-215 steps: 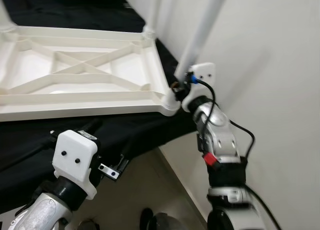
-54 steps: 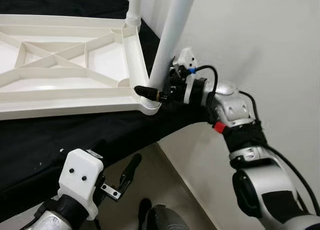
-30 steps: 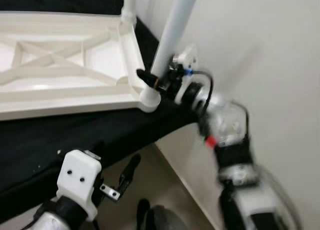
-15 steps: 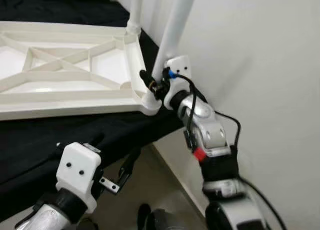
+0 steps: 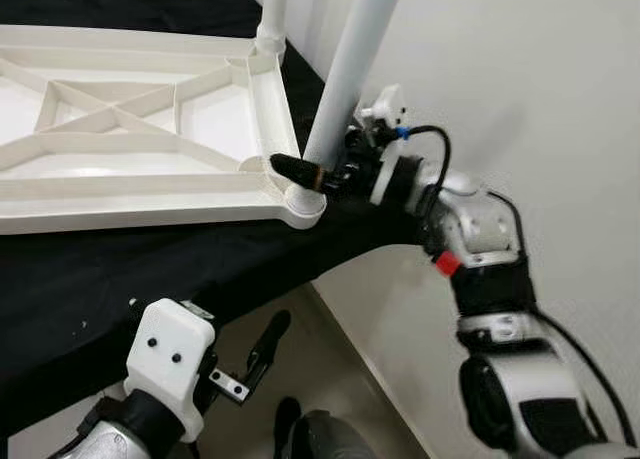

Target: Building children table

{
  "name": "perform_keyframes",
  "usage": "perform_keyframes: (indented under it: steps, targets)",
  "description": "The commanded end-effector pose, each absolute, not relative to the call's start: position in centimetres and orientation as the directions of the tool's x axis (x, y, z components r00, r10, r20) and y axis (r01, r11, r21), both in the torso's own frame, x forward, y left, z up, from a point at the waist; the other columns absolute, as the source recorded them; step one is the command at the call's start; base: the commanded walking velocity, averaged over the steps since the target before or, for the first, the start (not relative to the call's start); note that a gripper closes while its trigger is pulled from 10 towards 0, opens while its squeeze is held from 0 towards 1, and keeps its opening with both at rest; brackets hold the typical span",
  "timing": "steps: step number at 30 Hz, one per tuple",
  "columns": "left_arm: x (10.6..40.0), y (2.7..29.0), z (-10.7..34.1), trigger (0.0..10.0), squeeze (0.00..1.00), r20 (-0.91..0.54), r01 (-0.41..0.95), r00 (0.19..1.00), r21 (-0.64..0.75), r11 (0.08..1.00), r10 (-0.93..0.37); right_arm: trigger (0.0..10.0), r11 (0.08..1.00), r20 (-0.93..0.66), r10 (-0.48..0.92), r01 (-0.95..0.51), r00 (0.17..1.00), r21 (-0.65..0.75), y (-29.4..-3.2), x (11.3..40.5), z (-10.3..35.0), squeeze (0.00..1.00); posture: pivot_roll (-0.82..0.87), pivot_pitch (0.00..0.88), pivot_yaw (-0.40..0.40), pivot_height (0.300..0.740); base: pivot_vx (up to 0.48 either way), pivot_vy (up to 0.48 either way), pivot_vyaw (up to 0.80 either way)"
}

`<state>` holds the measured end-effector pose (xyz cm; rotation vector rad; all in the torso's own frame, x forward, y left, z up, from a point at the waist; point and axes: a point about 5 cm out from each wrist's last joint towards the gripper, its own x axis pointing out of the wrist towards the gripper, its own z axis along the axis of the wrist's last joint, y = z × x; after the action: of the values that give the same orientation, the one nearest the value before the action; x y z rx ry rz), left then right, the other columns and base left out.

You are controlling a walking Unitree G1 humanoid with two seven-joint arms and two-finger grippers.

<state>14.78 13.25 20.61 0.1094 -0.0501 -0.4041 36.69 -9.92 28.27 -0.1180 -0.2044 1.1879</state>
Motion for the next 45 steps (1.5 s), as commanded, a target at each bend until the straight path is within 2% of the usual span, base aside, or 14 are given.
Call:
perform_keyframes:
  steps: [1,2,6,16,19,20,21,25,27,31,32,38,39,45]
  targets:
    - [14.4,13.0,20.3,10.0,0.0,0.011,0.4,0.915,0.103,0.911,-0.403,10.0,0.348,0.092,0.937,-0.913,0.336,-0.214,-10.9,37.2,28.6,0.0,0.11,0.311,-0.24,0.74,0.0,0.0,0.0]
    - [14.5,13.0,20.3,10.0,0.0,0.013,0.398,0.916,0.104,0.912,-0.401,0.5,0.343,0.093,0.939,-0.915,0.33,-0.213,-11.1,37.6,28.9,0.0,0.11,0.313,-0.238,0.74,0.0,0.0,0.0]
    - [14.5,13.1,20.4,10.0,0.0,0.015,0.395,0.917,0.106,0.912,-0.399,0.0,0.333,0.088,0.943,-0.917,0.321,-0.218,-11.3,37.9,29.1,0.0,0.12,0.313,-0.238,0.74,0.0,0.0,0.0]
    - [14.6,13.1,20.6,10.0,0.0,0.03,0.391,0.918,0.11,0.914,-0.396,0.0,0.401,0.078,0.916,-0.902,0.393,-0.161,-12.4,37.8,27.4,0.0,0.1,0.307,-0.232,0.74,0.0,0.0,0.0]
    - [14.6,13.1,20.6,10.0,0.0,0.032,0.391,0.917,0.112,0.913,-0.397,0.0,0.567,0.037,0.822,-0.812,0.568,-0.141,-12.6,38.3,25.6,0.0,0.1,0.302,-0.241,0.74,0.0,0.0,0.0]
    - [14.6,13.2,20.6,10.0,0.0,0.034,0.391,0.917,0.112,0.914,-0.396,0.0,0.867,-0.001,0.475,-0.468,0.88,-0.169,-14.3,38.7,23.7,0.0,0.09,0.294,-0.252,0.74,0.0,0.0,0.0]
    - [14.6,13.2,20.6,10.0,0.0,0.034,0.39,0.918,0.111,0.914,-0.396,0.0,0.967,0.001,0.14,-0.137,0.99,-0.216,-16.3,38.3,22.6,0.0,0.09,0.294,-0.252,0.74,0.0,0.0,0.0]
    - [14.7,13.3,20.8,10.0,0.0,0.037,0.387,0.919,0.115,0.915,-0.393,0.0,0.958,0.019,0.143,-0.133,0.99,-0.254,-14.2,35.7,20.9,0.0,0.09,0.294,-0.227,0.74,0.0,0.0,0.0]
    - [15.1,13.0,21.1,10.0,0.0,0.054,0.399,0.912,0.115,0.91,-0.406,0.0,0.929,0.026,0.312,-0.299,0.95,-0.219,-10.4,33.0,19.8,0.0,0.09,0.261,-0.219,0.74,0.0,0.0,0.0]
    - [15.3,12.6,21.4,10.0,0.0,0.065,0.414,0.904,0.115,0.903,-0.422,0.0,0.894,0.032,0.404,-0.387,0.914,-0.227,-8.8,33.1,20.0,0.0,0.09,0.253,-0.221,0.74,0.0,0.0,0.0]
    - [15.4,12.6,21.4,10.0,0.0,0.067,0.415,0.903,0.117,0.902,-0.424,10.0,0.883,0.032,0.423,-0.404,0.906,-0.238,-8.5,33.3,20.1,0.0,0.1,0.256,-0.221,0.74,0.0,0.0,0.0]
    - [15.4,13.3,21.5,10.0,0.0,0.061,0.388,0.915,0.139,0.911,-0.399,10.0,0.814,0.053,0.576,-0.565,0.816,-0.138,-7.3,34.8,21.0,0.0,0.1,0.264,-0.217,0.74,0.0,0.0,0.0]
    - [15.4,13.2,21.4,10.0,0.0,0.06,0.393,0.913,0.136,0.909,-0.404,10.0,0.746,0.087,0.665,-0.662,0.741,-0.069,-6.9,35.0,21.7,1.0,0.1,0.271,-0.211,0.74,0.0,0.0,0.0]
    - [15.1,13.0,21.0,10.0,0.0,0.039,0.41,0.908,0.12,0.904,-0.417,10.0,0.443,0.102,0.896,-0.889,0.433,-0.118,-8.5,33.9,25.2,0.98,0.1,0.297,-0.209,0.74,0.0,0.0,0.0]
